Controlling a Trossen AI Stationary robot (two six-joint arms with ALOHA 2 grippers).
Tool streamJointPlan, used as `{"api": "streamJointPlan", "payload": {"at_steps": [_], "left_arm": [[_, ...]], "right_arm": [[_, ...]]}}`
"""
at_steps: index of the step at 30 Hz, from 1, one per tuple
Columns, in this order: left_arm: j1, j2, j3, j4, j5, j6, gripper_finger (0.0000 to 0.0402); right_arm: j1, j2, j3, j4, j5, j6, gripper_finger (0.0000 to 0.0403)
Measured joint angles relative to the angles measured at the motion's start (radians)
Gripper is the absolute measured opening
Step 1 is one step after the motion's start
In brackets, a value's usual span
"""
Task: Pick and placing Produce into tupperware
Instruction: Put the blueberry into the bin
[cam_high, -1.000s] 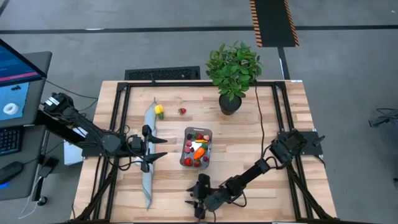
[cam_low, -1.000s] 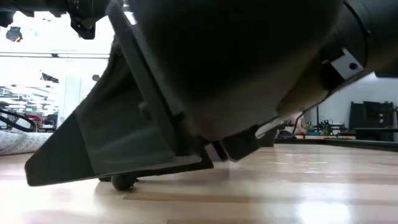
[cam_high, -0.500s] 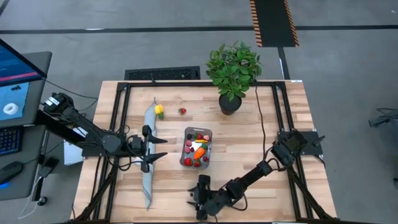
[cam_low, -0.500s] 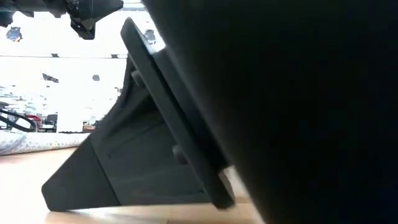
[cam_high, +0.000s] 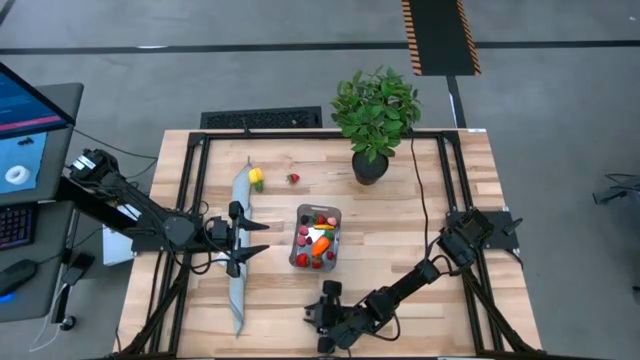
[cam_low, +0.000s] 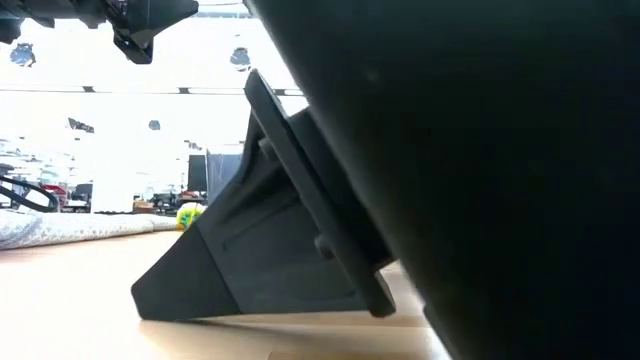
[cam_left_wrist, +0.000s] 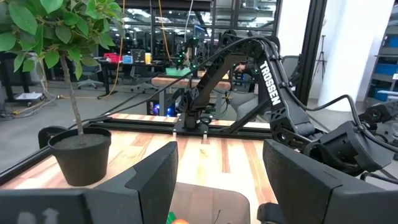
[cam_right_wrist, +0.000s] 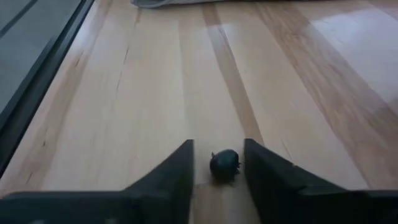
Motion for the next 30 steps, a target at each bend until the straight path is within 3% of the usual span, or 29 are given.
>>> {"api": "streamJointPlan", "payload": {"at_steps": [4,8,14,21,30], "left_arm": [[0.0,0.0,0.0,0.0,0.0,0.0,0.0226],[0.0,0.0,0.0,0.0,0.0,0.0,0.0226],[0.0,0.0,0.0,0.0,0.0,0.0,0.0226],[0.0,0.0,0.0,-0.001,0.001,0.0,0.0226],[0.0,0.0,0.0,-0.003,0.007,-0.003,0.0226]], "right_arm": [[0.001,0.0,-0.001,-0.001,0.001,0.0,0.0102],[0.001,0.001,-0.003,0.033,-0.002,-0.024,0.0072],[-0.001,-0.03,-0.008,0.077,-0.056,-0.093,0.0082],[-0.007,-0.154,-0.005,0.05,-0.003,-0.215,0.0076],[-0.099,-0.333,-0.002,-0.155,0.057,-0.309,0.0079]]}}
